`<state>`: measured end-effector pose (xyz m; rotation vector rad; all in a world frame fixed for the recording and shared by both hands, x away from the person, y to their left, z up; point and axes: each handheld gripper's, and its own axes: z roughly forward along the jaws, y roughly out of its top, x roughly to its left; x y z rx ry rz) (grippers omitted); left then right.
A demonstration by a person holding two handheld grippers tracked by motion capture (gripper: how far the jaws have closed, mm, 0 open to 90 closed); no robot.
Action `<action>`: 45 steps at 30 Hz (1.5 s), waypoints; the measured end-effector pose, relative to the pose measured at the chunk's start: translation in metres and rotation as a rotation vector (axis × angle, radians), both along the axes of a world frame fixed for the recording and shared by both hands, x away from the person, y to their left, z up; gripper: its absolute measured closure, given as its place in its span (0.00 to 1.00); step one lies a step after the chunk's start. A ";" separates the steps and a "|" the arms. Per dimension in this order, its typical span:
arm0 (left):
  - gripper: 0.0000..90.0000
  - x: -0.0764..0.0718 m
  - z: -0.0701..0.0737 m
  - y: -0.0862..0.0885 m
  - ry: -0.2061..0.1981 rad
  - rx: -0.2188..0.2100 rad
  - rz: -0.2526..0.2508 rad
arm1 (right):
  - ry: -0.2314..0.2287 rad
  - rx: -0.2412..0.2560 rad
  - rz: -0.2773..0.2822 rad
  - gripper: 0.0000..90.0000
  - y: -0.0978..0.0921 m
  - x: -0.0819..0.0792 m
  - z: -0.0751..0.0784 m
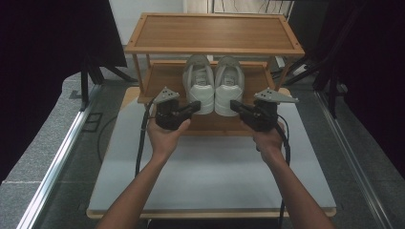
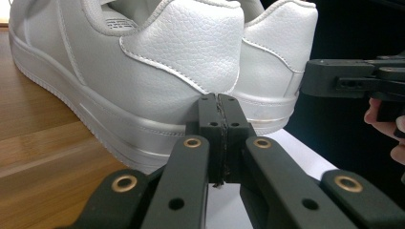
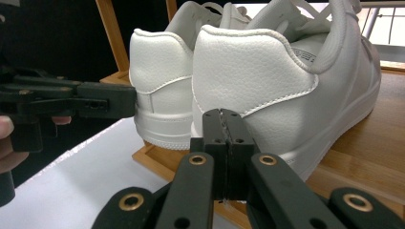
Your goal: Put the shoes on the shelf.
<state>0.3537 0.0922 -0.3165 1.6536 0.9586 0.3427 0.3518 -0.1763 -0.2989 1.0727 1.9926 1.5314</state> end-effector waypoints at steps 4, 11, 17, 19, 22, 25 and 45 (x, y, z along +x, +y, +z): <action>1.00 0.001 0.000 0.000 0.004 -0.007 -0.003 | -0.006 0.004 -0.003 1.00 0.001 0.001 -0.001; 0.98 0.000 0.000 0.000 0.004 -0.009 -0.004 | -0.002 0.027 -0.006 1.00 0.000 0.003 -0.003; 0.96 0.001 -0.001 0.001 0.001 -0.017 -0.014 | 0.005 0.047 0.000 0.99 -0.001 0.002 -0.005; 0.86 0.000 -0.001 0.000 0.000 -0.029 -0.032 | 0.007 0.051 0.004 0.96 -0.001 0.002 -0.005; 0.68 -0.005 0.002 0.000 -0.022 -0.019 -0.054 | -0.005 0.050 0.014 0.85 0.001 -0.001 -0.005; 0.60 -0.006 0.004 0.002 -0.025 -0.044 -0.047 | -0.019 0.054 0.014 0.76 0.003 -0.003 -0.005; 0.55 -0.026 -0.003 0.026 -0.054 -0.056 -0.015 | -0.065 0.091 -0.013 0.68 -0.026 -0.025 -0.015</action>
